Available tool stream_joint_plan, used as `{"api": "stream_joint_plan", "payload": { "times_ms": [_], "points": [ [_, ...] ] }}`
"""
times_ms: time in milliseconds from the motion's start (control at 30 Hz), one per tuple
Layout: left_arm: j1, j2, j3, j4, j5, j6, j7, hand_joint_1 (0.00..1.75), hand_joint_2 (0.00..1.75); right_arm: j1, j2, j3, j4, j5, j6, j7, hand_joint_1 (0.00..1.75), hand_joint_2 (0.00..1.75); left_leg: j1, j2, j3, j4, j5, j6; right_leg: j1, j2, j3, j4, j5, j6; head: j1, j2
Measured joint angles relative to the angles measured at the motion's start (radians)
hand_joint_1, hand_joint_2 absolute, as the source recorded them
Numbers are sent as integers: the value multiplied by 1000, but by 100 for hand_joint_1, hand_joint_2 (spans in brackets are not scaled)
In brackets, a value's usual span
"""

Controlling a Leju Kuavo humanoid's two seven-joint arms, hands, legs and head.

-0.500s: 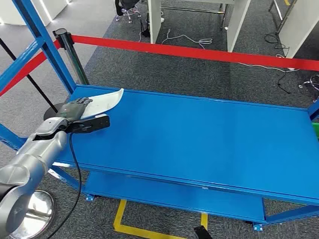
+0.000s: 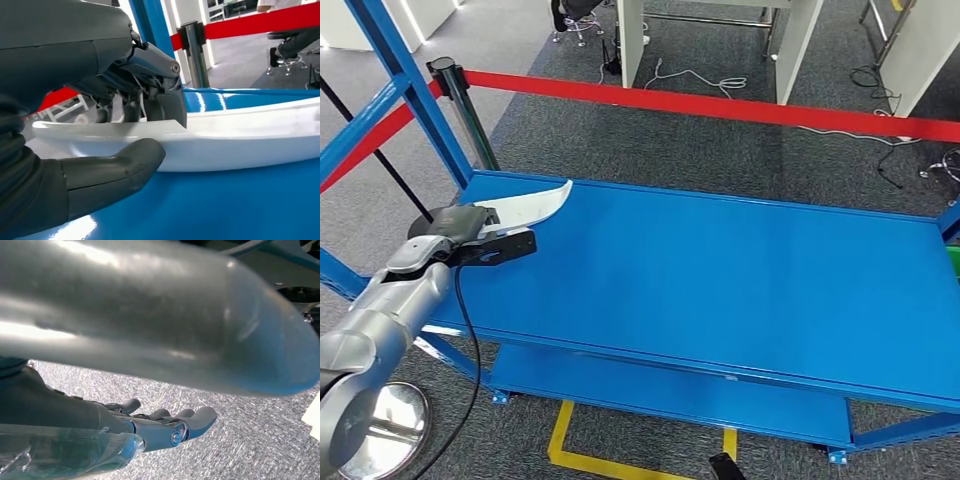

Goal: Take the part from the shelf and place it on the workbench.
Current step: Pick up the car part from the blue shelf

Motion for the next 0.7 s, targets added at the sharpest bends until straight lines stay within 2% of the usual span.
{"api": "stream_joint_plan", "payload": {
  "times_ms": [700],
  "points": [
    [-6,1,0,0,3,0,-11,175,175,-6,0,-6,0,14,-3,-3,0,0,0,0,0,0,0,0,0,1,0,0,0,0,0,0]
  ]
}}
